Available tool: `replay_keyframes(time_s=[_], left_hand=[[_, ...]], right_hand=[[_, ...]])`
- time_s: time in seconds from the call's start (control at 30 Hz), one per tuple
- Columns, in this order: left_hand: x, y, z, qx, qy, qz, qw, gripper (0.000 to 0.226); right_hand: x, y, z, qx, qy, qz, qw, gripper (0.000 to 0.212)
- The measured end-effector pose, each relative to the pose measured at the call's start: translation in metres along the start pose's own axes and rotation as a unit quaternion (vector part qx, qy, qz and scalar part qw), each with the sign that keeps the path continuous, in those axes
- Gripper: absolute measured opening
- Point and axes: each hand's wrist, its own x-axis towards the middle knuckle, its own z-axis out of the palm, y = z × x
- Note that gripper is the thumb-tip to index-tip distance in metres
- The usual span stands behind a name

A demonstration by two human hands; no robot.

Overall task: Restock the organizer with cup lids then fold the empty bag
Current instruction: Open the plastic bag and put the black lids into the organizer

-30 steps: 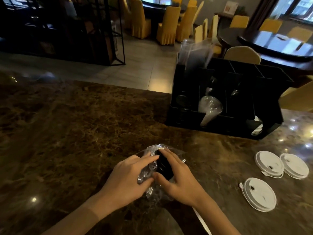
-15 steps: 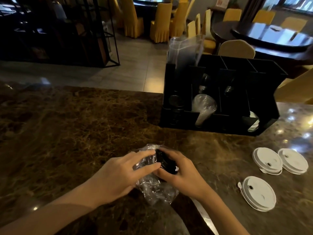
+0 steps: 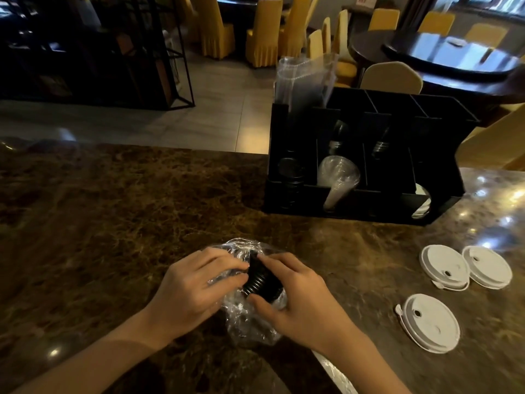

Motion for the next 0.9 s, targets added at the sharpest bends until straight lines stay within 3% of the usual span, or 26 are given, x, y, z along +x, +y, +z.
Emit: replay_keyframes(time_s=[0.2, 0.37, 0.63, 0.9], left_hand=[[-0.006, 0.001, 0.004, 0.004, 0.004, -0.024, 1.000, 0.009], [-0.013, 0.002, 0.001, -0.030, -0.020, -0.043, 0.998, 0.022], [-0.040, -0.002, -0.004, -0.070, -0.087, -0.002, 0.994, 0.040], [-0.052, -0.003, -0.006, -0.033, -0.072, 0.003, 0.997, 0.033]], right_hand=[[-0.002, -0.009, 0.002, -0.087, 0.015, -0.016, 0.996, 0.077], [-0.003, -0.014, 0.005, -0.087, 0.044, -0.014, 0.995, 0.066], [-0.013, -0.016, 0.016, -0.082, 0.090, -0.014, 0.992, 0.055], [-0.014, -0.015, 0.023, -0.073, 0.137, -0.038, 0.987, 0.050]])
